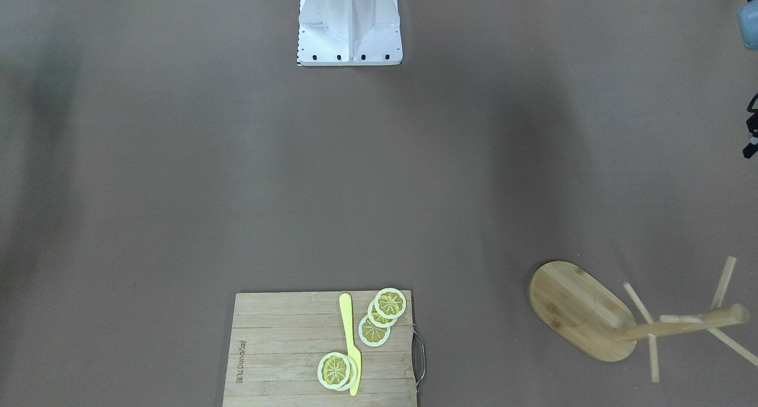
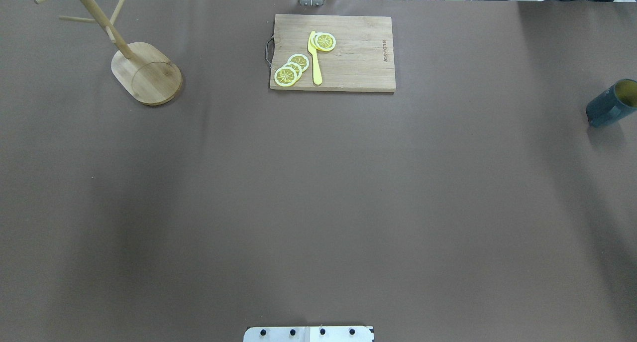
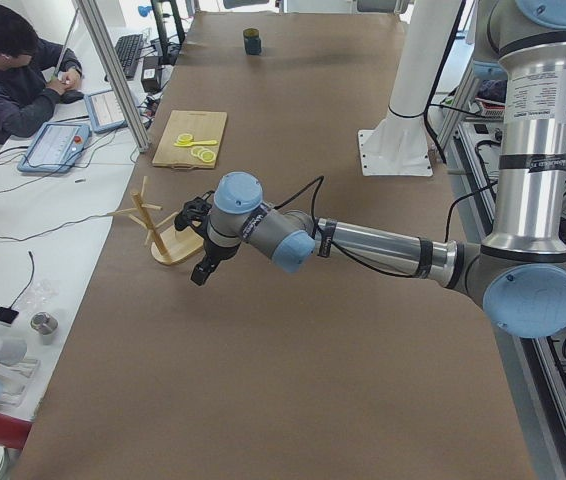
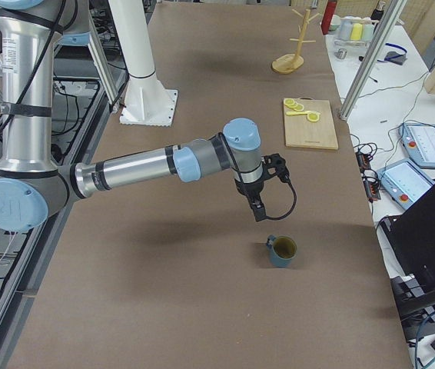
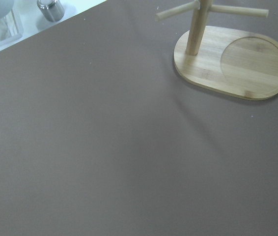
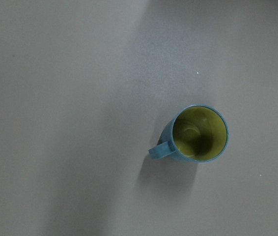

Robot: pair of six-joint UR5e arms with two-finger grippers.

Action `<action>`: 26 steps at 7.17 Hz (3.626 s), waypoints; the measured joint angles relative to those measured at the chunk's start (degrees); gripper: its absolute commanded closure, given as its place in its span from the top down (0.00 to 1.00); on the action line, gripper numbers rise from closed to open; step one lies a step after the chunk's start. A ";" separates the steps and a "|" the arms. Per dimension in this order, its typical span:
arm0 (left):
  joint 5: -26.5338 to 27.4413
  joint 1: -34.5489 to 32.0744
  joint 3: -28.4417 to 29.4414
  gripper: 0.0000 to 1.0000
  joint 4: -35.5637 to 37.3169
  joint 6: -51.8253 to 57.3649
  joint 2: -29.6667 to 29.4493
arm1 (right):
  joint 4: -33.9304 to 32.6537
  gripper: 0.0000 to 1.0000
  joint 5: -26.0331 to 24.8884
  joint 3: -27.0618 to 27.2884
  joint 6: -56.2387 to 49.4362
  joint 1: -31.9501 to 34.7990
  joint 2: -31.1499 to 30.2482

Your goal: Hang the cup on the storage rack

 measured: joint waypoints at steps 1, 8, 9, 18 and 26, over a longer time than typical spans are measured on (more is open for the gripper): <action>0.05 -0.01 0.44 0.99 -1.08 0.15 0.13 | 4.16 1.00 0.72 -1.20 0.44 -0.11 -0.85; 0.29 0.03 1.61 0.99 -3.92 0.01 0.98 | 17.34 0.99 -1.43 -7.72 7.20 -8.75 -1.36; 0.27 0.03 1.63 0.99 -3.93 0.01 1.02 | 21.89 0.98 -1.48 -11.04 7.23 -8.83 -1.08; 0.23 0.06 2.16 0.99 -4.88 0.04 2.15 | 56.25 0.95 -6.35 -31.68 20.14 -14.21 3.99; 0.26 0.08 2.80 0.99 -6.04 -0.07 2.19 | 67.01 0.94 -10.25 -38.77 24.06 -17.30 5.36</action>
